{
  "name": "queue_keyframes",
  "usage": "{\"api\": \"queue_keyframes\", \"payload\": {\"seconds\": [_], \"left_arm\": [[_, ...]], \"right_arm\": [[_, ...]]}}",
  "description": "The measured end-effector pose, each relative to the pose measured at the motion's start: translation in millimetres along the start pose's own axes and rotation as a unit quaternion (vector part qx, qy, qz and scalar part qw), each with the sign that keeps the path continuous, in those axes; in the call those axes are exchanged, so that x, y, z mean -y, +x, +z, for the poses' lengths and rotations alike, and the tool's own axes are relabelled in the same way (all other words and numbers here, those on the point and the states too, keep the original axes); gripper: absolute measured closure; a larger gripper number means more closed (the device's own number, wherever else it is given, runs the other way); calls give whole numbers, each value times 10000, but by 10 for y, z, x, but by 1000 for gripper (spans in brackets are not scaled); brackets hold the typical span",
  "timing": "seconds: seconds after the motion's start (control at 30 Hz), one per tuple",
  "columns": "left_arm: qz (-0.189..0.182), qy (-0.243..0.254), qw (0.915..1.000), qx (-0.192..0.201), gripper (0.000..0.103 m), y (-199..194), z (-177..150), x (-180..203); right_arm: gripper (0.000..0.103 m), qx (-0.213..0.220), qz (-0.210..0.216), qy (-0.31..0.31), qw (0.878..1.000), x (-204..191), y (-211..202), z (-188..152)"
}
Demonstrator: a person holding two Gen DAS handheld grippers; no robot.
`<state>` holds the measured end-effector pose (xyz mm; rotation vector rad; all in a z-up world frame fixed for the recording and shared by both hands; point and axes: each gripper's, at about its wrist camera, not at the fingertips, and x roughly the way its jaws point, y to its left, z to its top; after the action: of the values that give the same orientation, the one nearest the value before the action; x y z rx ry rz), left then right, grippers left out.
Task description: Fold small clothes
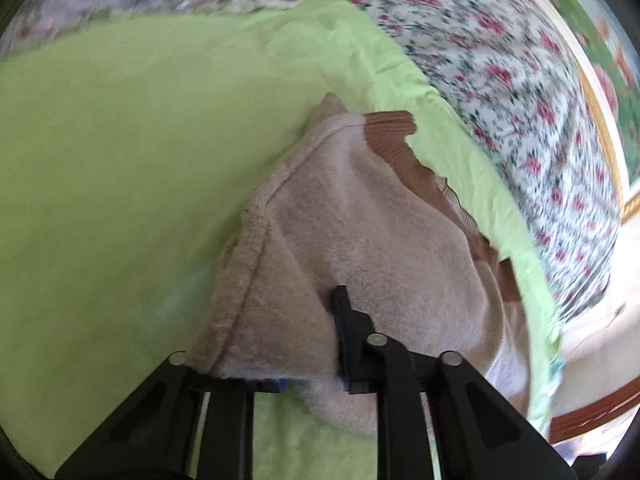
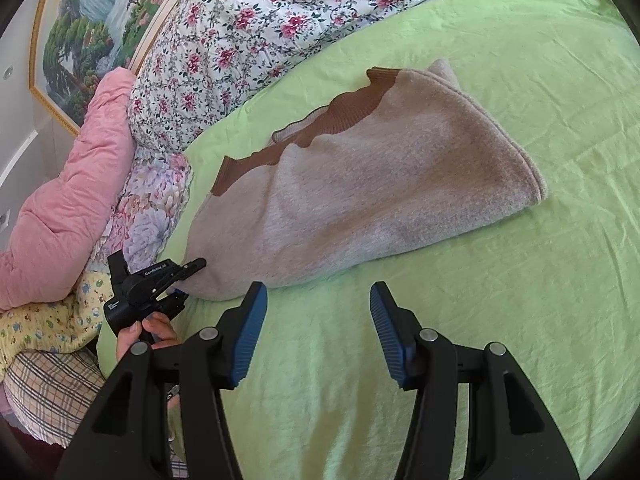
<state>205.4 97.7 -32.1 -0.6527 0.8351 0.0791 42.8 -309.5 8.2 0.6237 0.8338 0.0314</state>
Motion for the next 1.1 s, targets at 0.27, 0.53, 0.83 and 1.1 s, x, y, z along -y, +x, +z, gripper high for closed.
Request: {"api": "queue_keyframes", "payload": {"seconds": [0.27,0.53,0.83,1.1], "left_arm": [[-419,1605,9847,537,97,-393,-145,913],[-855,3238,9422,55,97,14,-898,1888],[-942,3163,9434,-330,97,250,-1041,1818],[-808,3284,9409,-201,97,158,-1009,1902]], "right_arm": [[48,165,88,120,9998,165,-84,317],[47,-65,683,419,9968,282,254,1056],[32,-1115,1072,417,9871,151,1314,1485],[68,-1428,1356,-39,9804,-334,1906,1673]]}}
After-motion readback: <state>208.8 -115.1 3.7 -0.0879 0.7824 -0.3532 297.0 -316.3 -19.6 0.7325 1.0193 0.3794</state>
